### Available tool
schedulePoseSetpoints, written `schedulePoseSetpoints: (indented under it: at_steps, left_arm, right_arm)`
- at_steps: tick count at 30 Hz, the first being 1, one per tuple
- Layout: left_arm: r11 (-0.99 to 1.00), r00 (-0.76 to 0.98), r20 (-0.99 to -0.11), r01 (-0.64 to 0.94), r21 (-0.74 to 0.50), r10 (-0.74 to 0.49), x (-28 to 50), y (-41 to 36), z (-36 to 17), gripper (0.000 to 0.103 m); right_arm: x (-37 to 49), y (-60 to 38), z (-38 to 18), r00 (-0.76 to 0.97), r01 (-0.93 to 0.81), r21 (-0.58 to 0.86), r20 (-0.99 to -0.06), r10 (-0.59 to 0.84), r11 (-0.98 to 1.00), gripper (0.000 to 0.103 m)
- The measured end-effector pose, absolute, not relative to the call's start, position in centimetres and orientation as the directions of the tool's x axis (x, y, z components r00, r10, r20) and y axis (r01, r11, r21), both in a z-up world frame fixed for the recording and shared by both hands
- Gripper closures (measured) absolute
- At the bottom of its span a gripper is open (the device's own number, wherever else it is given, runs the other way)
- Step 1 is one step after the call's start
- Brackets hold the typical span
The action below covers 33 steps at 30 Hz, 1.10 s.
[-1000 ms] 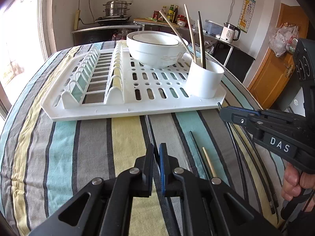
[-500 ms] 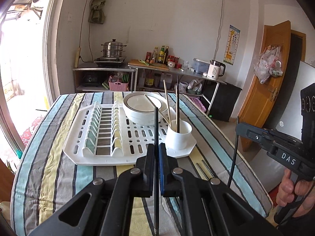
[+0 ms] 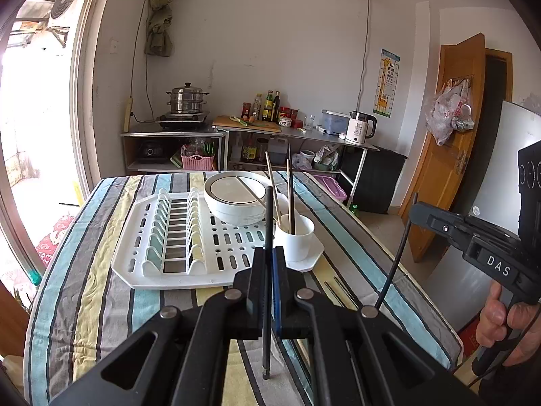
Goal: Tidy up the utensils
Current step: 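Lift both held black chopsticks up over the white cup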
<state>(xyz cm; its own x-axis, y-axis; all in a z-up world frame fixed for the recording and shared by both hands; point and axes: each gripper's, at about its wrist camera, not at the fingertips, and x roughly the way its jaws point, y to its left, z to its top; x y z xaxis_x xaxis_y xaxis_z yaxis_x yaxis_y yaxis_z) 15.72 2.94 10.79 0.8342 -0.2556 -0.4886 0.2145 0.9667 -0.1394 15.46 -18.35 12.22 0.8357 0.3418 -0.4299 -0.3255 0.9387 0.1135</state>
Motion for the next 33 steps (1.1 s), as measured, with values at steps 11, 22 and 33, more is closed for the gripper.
schedulePoseSetpoints:
  at_steps: [11, 22, 33]
  left_arm:
    - [0.962, 0.83, -0.486, 0.243, -0.125, -0.273, 19.1, 1.5, 13.3, 0.099]
    - [0.951, 0.841, -0.442, 0.273, -0.147, -0.31, 24.4, -0.9, 17.7, 0.099]
    - [0.947, 0.848, -0.423, 0.282, -0.151, -0.32, 29.3, -2.9, 18.6, 0.099]
  right_arm:
    - [17.3, -19.4, 15.0, 0.87, -0.304, 0.095, -0.378, 0.317, 0.948, 0.1]
    - [21.6, -20.7, 19.3, 0.91, -0.28, 0.107, -0.285, 0.299, 0.954, 0.1]
    - [26.3, -20.7, 20.0, 0.918, -0.271, 0.115, -0.269, 0.293, 0.956, 0.1]
